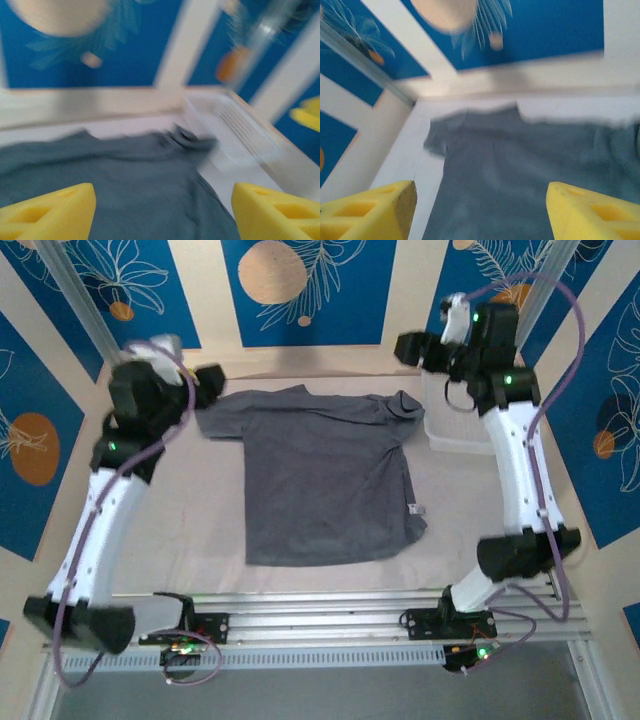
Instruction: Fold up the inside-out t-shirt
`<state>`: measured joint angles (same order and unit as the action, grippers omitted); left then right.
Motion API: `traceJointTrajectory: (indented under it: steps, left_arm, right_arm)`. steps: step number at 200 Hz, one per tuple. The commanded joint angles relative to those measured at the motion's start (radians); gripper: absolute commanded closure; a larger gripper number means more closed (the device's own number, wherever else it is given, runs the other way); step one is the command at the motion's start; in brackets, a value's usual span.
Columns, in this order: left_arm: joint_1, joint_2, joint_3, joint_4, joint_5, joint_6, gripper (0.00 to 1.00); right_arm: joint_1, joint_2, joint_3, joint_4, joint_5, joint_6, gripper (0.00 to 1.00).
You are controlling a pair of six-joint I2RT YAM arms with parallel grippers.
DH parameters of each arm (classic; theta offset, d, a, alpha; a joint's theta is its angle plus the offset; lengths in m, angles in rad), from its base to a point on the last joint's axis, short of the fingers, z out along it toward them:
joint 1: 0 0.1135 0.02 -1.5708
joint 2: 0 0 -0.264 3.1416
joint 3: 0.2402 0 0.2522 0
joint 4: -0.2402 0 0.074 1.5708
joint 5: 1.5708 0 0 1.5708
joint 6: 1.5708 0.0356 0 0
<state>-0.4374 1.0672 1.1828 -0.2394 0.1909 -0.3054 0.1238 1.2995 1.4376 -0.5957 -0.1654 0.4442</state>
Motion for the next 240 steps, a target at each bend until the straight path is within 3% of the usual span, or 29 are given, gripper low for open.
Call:
traceJointTrajectory:
  steps: [1,31,53,77,106,115,138,164,206,240]
  left_arm:
    - [-0.135,-0.066,-0.17,0.047,0.081,0.121,0.25]
    - [-0.374,-0.122,-0.331,-0.018,0.087,0.379,0.17]
    - [-0.514,-0.105,-0.41,-0.051,0.105,0.501,0.11]
    - [-0.602,-0.066,-0.455,-0.049,0.054,0.549,0.09]
    - [-0.622,-0.053,-0.481,0.005,0.015,0.53,0.08]
    - [-0.623,-0.055,-0.486,0.022,0.007,0.523,0.08]
    - [-0.623,-0.055,-0.508,0.066,-0.02,0.512,0.07]
    - [-0.623,-0.046,-0.526,0.095,-0.033,0.493,0.07]
    - [-0.623,0.003,-0.533,0.144,-0.013,0.477,0.07]
    - [-0.636,0.158,-0.527,0.286,-0.016,0.46,0.07]
  right_arm:
    - [0.021,-0.186,-0.341,0.031,0.121,0.244,0.32]
    - [0.063,-0.367,-0.666,-0.127,0.209,0.413,0.36]
    - [0.118,-0.329,-0.804,-0.169,0.162,0.495,0.36]
    - [0.221,-0.279,-0.915,-0.069,0.11,0.594,0.36]
    - [0.263,-0.164,-0.937,0.038,0.094,0.62,0.36]
    - [0.265,-0.13,-0.918,0.049,0.103,0.607,0.4]
    - [0.267,-0.089,-0.87,0.083,0.125,0.57,0.72]
    - [0.264,-0.067,-0.834,0.083,0.134,0.542,1.0]
    - [0.294,-0.126,-0.774,0.034,0.094,0.544,1.0]
    - [0.327,-0.163,-0.716,0.025,0.048,0.574,1.0]
